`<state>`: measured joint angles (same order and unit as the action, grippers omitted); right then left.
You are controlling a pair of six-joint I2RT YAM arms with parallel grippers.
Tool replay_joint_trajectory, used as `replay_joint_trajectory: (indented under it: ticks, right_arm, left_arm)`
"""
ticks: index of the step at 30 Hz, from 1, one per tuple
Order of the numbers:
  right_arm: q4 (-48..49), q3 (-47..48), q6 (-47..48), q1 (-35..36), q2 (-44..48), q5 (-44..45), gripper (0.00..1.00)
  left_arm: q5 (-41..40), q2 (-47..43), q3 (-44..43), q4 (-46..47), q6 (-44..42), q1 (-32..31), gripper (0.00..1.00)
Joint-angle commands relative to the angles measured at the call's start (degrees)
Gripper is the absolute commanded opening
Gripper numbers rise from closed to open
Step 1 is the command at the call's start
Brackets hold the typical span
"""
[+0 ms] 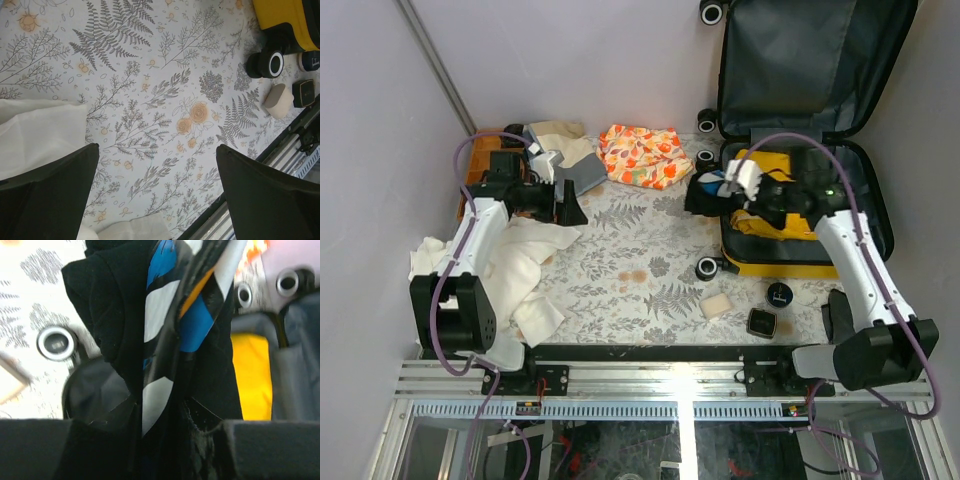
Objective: Pack the luggage
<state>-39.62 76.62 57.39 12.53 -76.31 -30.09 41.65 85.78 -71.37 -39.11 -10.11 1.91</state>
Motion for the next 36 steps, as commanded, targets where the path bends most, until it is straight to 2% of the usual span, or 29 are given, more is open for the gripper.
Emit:
replay_joint_trajectory:
  ticks: [1, 8, 14, 19, 22, 25, 27, 31, 34, 36]
  right_arm:
    - [-7.32, -1.44, 10.42, -10.04, 1.85, -6.75, 0.0]
    - [-8.57, -6.69, 20.79, -19.4, -3.61, -8.24, 0.0]
    - [-2.3, -13.54, 22.52, -20.49, -7.23, -8.45, 0.0]
    - [1.51, -19.76, 26.24, -20.53, -8.45, -6.82, 0.06]
    - [0.05, -20.31, 27.44, -20.6, -7.87, -4.41, 0.27]
    - [-4.74, -17.06, 26.89, -20.61, -6.19, -5.84, 0.65]
    - [-9.44, -12.16, 25.19, -20.62, -5.7, -7.71, 0.84]
    - [-19.87, -2.69, 23.8, -20.62, -6.11, -10.58, 0.91]
    - [-26.22, 2.98, 23.14, -20.62, -6.27, -13.41, 0.89]
    - [-27.16, 6.05, 19.22, -20.6, -7.11, -15.66, 0.86]
  left_arm:
    - [3.01, 1.63, -2.25, -0.71, 1.2, -0.41, 1.0]
    - [2.32, 5.15, -5.68, -3.98, 0.44, -0.51, 1.0]
    - [0.6, 5.82, -7.24, -5.88, -0.37, -0.51, 1.0]
    - [-1.35, 5.63, -7.19, -6.93, -1.59, -0.54, 1.0]
    - [-2.5, 5.72, -7.61, -7.34, -2.4, -0.51, 1.0]
    - [-2.97, 6.41, -8.29, -7.78, -3.09, -0.54, 1.0]
    - [-2.97, 6.76, -8.72, -8.14, -3.37, -0.52, 1.0]
    - [-2.79, 7.04, -9.11, -8.17, -4.0, -0.52, 1.0]
    - [-2.56, 7.13, -9.18, -8.22, -4.4, -0.57, 1.0]
    - [-2.6, 7.21, -9.13, -8.18, -4.62, -0.52, 1.0]
